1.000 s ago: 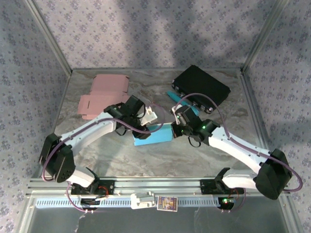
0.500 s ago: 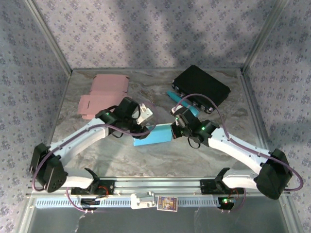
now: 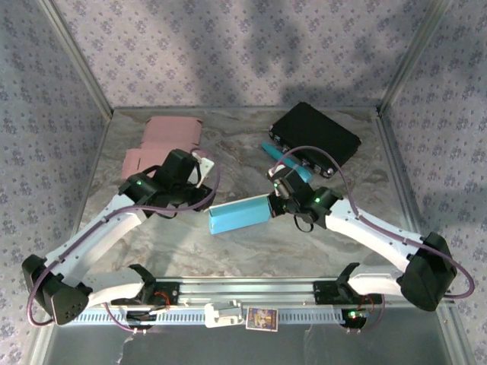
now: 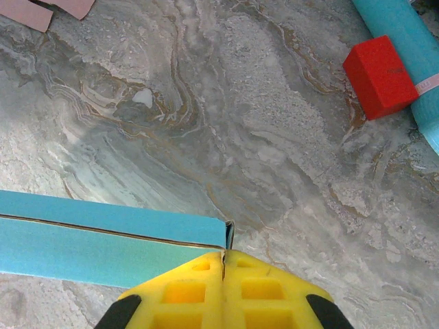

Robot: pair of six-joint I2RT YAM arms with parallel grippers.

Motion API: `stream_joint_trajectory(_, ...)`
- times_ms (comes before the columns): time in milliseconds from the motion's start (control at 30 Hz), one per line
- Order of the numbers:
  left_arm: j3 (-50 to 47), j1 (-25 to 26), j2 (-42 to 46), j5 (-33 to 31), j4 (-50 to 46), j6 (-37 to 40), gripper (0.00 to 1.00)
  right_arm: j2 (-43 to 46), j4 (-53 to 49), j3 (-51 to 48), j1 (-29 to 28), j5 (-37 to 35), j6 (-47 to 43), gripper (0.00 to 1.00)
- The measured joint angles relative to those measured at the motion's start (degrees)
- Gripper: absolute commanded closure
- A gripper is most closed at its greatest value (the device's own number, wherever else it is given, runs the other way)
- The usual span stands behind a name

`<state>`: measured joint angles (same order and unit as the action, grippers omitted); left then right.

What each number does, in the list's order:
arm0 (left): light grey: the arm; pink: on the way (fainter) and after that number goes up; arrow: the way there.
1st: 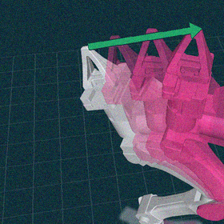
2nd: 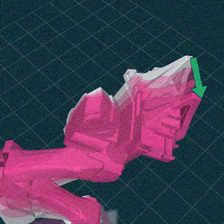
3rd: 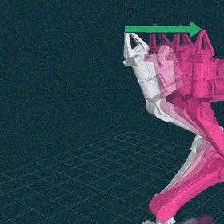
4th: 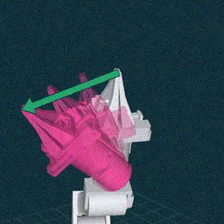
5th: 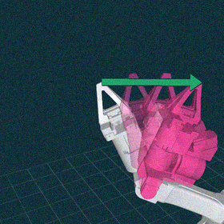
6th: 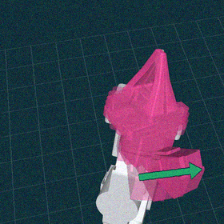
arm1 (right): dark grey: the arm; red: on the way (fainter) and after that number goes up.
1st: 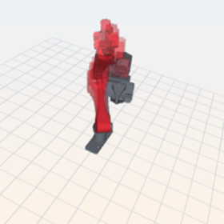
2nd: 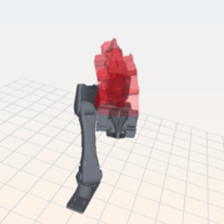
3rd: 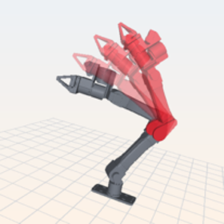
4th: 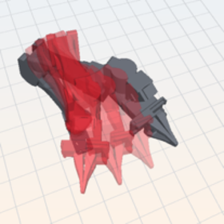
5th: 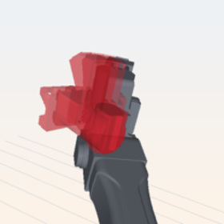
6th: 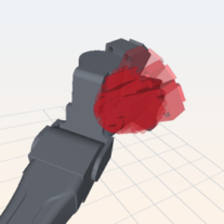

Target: Fold the paper box

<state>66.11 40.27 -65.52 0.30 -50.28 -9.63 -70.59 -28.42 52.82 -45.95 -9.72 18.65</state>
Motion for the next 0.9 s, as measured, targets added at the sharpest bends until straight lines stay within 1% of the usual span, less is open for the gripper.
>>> stream_joint_trajectory(133,0.17,2.56,0.68,-1.81,-6.71,-2.73,0.59,-0.83,-0.55,1.01,-0.31,-0.04,0.0,1.0)
stream_joint_trajectory(233,0.24,3.26,0.46,-2.64,-8.66,-2.91,0.58,-1.09,-0.74,1.25,-0.33,-0.07,0.0,1.0)
stream_joint_trajectory(367,1.29,3.26,-2.14,-3.15,-9.33,-2.32,0.59,-1.38,-0.96,1.55,-0.33,-0.07,0.0,1.0)
stream_joint_trajectory(500,1.36,3.26,-4.7,-2.27,-9.07,-1.11,0.59,-1.55,-1.27,1.81,-0.33,-0.15,0.0,1.0)
stream_joint_trajectory(667,1.36,3.23,-4.96,-1.09,-8.68,0.17,0.6,-1.79,-1.6,2.1,-0.33,-0.17,0.0,1.0)
stream_joint_trajectory(900,1.36,3.19,-7.06,0.5,-8.07,1.11,0.69,-1.86,-1.62,2.21,-0.33,-0.17,0.0,1.0)
